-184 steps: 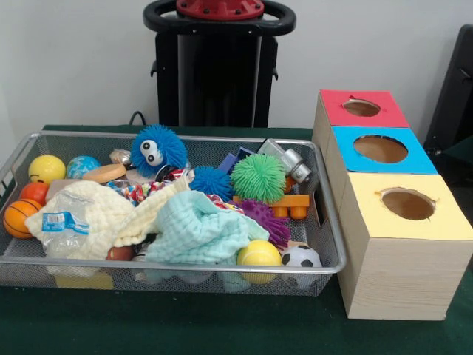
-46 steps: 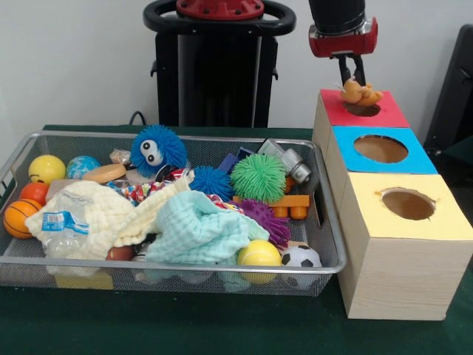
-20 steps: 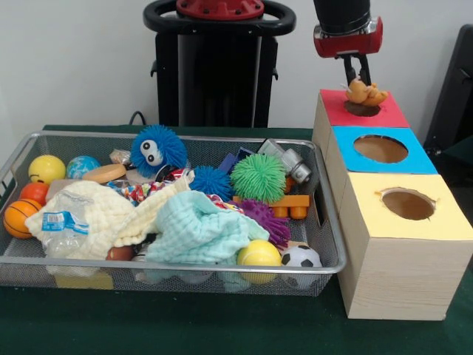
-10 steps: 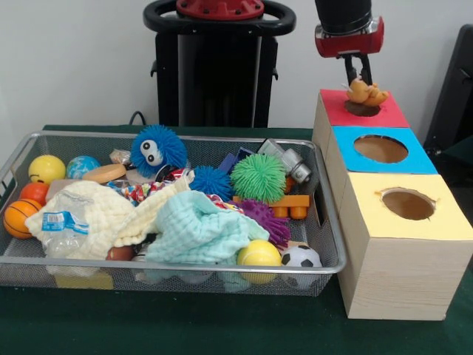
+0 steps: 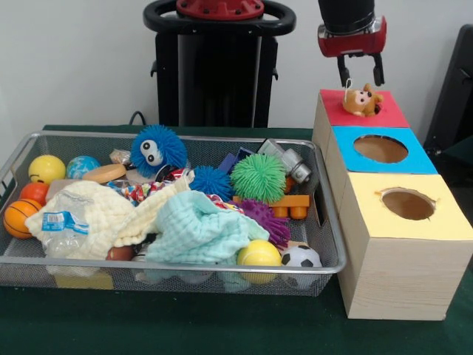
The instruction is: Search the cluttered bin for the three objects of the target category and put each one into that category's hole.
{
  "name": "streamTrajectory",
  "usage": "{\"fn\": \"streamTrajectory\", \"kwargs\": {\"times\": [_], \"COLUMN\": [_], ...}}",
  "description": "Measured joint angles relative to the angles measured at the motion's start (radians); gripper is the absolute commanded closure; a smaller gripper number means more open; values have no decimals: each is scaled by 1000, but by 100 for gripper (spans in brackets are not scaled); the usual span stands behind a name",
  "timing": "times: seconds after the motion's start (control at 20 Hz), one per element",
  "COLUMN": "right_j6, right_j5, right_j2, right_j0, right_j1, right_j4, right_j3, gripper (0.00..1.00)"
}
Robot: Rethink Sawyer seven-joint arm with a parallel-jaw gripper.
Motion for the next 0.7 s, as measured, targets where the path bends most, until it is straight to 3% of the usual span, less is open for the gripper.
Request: {"fn": "streamTrajectory", "kwargs": {"times": [0.45, 0.7], "right_j6": [0, 0], "right_j5": [0, 43], "right_j2": [-15, -119], "right_j0": [15, 101], "right_j1": [0, -2], "right_j4": [0, -7], "right_j3": [0, -16], "gripper": [0, 0]}}
